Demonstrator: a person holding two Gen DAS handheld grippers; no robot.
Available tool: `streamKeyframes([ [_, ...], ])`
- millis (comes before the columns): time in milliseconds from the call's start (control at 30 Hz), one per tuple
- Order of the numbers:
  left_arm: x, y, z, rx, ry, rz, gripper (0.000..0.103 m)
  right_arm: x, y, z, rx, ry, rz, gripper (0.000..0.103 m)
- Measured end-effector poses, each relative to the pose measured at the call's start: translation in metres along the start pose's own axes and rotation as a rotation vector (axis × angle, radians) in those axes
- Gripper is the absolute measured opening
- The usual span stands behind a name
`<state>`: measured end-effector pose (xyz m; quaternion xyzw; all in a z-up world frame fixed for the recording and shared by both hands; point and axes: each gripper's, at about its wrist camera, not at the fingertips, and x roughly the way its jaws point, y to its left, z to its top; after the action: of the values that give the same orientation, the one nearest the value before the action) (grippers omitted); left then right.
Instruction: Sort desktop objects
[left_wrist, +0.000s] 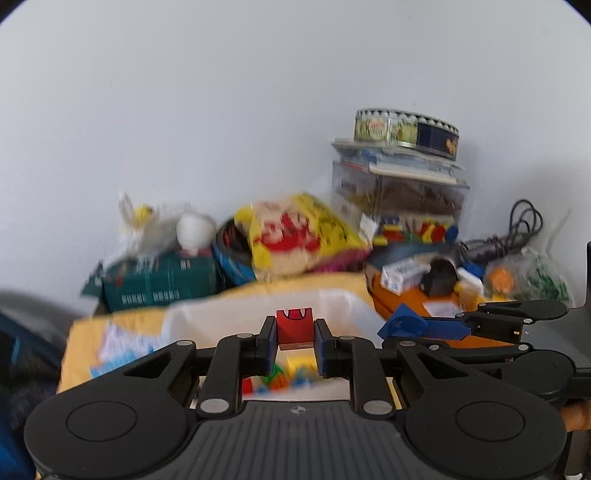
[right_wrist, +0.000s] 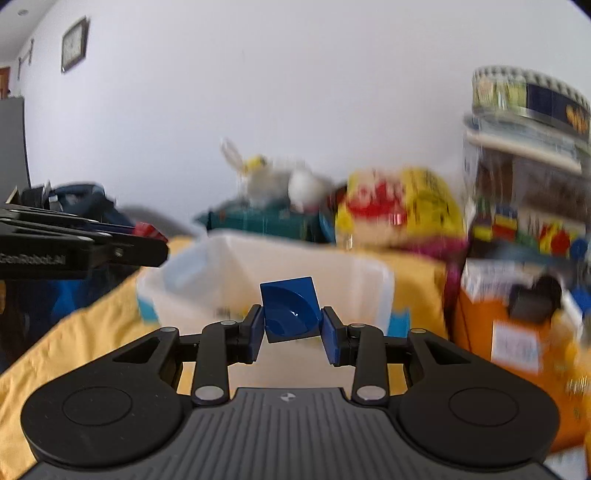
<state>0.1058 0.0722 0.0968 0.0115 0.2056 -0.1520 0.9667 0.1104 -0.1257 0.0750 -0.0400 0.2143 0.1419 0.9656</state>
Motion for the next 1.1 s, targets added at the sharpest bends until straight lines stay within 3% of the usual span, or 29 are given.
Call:
streamKeyframes([
  [200,0.030,0.011,0.025,0.009,-0.023,0.054,0.023,0.026,-0.004,0.037,-0.005,-0.039,-0.026,0.037],
  [400,0.093,0.024,0.010,-0.046,0.105,0.100,0.023,0.065,-0.015,0.036,0.039,0.052,-0.050,0.037],
  [633,0.126,0.024,-0.017,-0.007,0.214,0.113,0.024,0.098,-0.015,0.014,0.027,0.157,-0.080,0.037],
  [733,0.128,0.026,-0.023,-0.007,0.236,0.127,0.028,0.099,-0.018,0.009,0.057,0.181,-0.073,0.039],
  [833,0.125,0.028,-0.025,-0.020,0.232,0.100,0.046,0.096,-0.016,0.007,0.043,0.183,-0.080,0.041],
  [1000,0.114,0.024,-0.020,-0.009,0.216,0.110,0.051,0.090,-0.013,0.012,0.037,0.166,-0.082,0.048],
  [1100,0.095,0.015,-0.011,0.029,0.153,0.139,0.060,0.082,-0.011,0.017,0.023,0.154,-0.085,0.057],
])
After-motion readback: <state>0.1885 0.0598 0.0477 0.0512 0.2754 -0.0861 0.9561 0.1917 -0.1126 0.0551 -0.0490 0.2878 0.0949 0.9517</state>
